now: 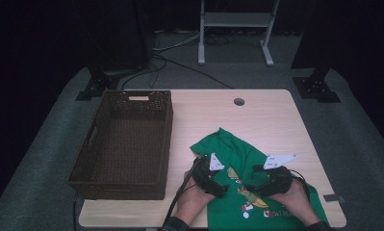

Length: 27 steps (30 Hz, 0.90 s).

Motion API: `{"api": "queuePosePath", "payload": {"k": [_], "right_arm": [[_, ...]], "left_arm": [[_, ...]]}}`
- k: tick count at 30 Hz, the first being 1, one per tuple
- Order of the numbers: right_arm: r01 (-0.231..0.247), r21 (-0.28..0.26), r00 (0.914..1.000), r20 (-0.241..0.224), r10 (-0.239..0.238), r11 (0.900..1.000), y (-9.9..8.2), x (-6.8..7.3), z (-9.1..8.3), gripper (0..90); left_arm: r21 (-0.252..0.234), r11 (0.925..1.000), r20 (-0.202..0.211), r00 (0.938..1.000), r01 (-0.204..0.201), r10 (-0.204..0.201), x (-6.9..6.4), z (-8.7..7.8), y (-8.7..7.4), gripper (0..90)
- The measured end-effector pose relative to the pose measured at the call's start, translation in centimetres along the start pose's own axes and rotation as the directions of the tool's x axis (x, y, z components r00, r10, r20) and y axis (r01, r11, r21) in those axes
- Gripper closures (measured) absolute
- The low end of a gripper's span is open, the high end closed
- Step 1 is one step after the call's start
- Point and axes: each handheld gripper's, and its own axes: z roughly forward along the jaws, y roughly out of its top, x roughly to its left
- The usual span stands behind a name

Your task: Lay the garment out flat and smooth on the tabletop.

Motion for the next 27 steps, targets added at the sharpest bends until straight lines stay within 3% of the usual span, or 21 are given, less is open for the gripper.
{"api": "queuePosePath", "payload": {"k": [9, 17, 24, 27], "right_arm": [[0.016, 0.028, 0.9998, -0.009, -0.016, 0.9995, -0.2, 0.1, 0.5, 38.5], [0.063, 0.086, 0.9971, 0.037, -0.067, 0.9943, -0.2, 0.7, 1.7, 53.9], [0.068, 0.083, 0.9949, 0.069, -0.074, 0.9943, -0.2, 0.3, 1.5, 82.2], [0.063, 0.084, 0.996, 0.057, -0.068, 0.9944, -0.2, -0.1, 1.3, 85.0]], "left_arm": [[0.0, 1.0, 0.0, 1.0, 0.0, 0.0, 0.0, 0.0, 0.0, 0.0], [0.0, 1.0, 0.0, 1.0, -0.001, 0.001, 0.0, 0.0, 0.0, 0.0], [0.0, 1.0, 0.0, 1.0, 0.001, -0.001, 0.0, 0.0, 0.0, 0.0], [0.0, 1.0, 0.0, 1.0, 0.001, -0.001, 0.0, 0.0, 0.0, 0.0]]}}
